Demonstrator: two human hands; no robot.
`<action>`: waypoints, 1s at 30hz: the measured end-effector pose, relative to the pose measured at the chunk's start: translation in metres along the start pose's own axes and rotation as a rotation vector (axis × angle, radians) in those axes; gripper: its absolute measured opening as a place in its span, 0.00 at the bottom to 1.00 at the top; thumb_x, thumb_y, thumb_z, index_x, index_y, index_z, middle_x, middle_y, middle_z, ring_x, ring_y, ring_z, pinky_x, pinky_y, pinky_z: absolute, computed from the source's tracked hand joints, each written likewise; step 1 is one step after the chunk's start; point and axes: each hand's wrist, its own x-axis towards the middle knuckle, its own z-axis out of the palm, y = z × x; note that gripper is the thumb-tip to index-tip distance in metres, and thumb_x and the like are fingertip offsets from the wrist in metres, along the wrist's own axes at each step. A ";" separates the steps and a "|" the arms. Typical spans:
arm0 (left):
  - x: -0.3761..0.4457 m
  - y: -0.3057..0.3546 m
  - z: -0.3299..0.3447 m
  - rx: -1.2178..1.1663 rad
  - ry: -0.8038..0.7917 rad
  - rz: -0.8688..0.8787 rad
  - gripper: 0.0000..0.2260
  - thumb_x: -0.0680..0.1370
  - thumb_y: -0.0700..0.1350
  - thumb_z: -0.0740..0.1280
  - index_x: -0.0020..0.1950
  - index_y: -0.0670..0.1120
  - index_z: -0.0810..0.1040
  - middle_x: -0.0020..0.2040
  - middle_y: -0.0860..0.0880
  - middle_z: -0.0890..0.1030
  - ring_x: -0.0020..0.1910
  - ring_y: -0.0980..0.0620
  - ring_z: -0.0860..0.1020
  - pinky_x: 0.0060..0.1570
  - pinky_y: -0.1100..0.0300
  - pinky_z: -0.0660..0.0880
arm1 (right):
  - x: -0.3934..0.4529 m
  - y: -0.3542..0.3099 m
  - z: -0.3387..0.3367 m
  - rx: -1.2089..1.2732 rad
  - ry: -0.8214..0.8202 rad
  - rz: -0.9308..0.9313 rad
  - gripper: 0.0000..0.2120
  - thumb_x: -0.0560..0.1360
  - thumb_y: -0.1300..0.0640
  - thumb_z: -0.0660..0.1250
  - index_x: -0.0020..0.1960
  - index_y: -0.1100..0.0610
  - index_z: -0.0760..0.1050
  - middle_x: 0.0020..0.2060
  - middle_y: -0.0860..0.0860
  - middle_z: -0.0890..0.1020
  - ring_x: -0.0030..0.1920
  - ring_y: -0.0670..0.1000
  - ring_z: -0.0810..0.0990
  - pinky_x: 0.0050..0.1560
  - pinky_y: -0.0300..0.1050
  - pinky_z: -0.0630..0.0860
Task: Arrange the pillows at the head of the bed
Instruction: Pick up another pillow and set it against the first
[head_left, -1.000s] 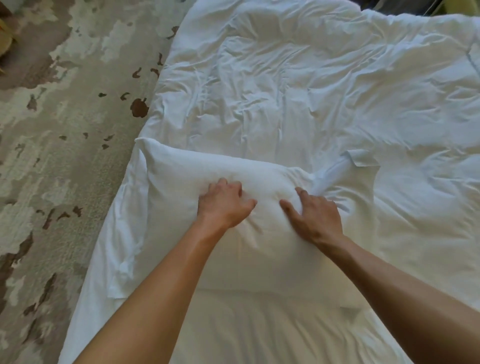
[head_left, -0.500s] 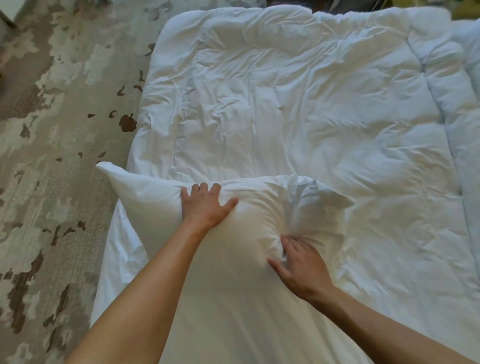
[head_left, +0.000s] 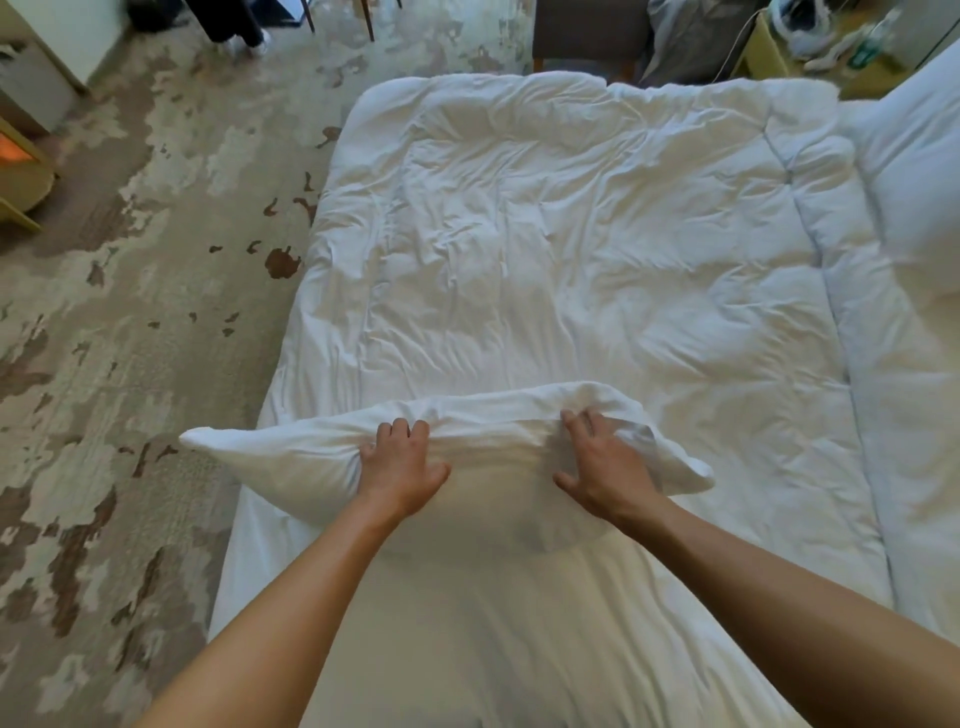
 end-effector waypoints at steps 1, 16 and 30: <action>-0.007 -0.004 0.001 0.001 0.030 0.024 0.23 0.76 0.59 0.65 0.66 0.46 0.72 0.61 0.45 0.74 0.62 0.43 0.71 0.59 0.46 0.73 | -0.006 0.001 0.001 -0.015 0.010 -0.002 0.44 0.72 0.40 0.74 0.81 0.48 0.56 0.73 0.55 0.69 0.63 0.61 0.80 0.59 0.55 0.81; -0.081 -0.021 -0.010 0.109 0.210 0.202 0.05 0.84 0.43 0.57 0.50 0.49 0.71 0.41 0.49 0.78 0.42 0.45 0.77 0.42 0.50 0.73 | -0.106 0.026 -0.021 0.100 0.251 -0.033 0.07 0.79 0.51 0.65 0.44 0.51 0.77 0.38 0.47 0.77 0.40 0.56 0.78 0.44 0.51 0.74; -0.163 0.180 -0.014 0.095 0.284 0.574 0.05 0.84 0.45 0.58 0.52 0.51 0.72 0.44 0.51 0.76 0.43 0.48 0.75 0.39 0.51 0.77 | -0.282 0.186 -0.049 0.193 0.602 0.311 0.08 0.80 0.54 0.68 0.47 0.55 0.85 0.40 0.54 0.82 0.42 0.61 0.82 0.48 0.55 0.79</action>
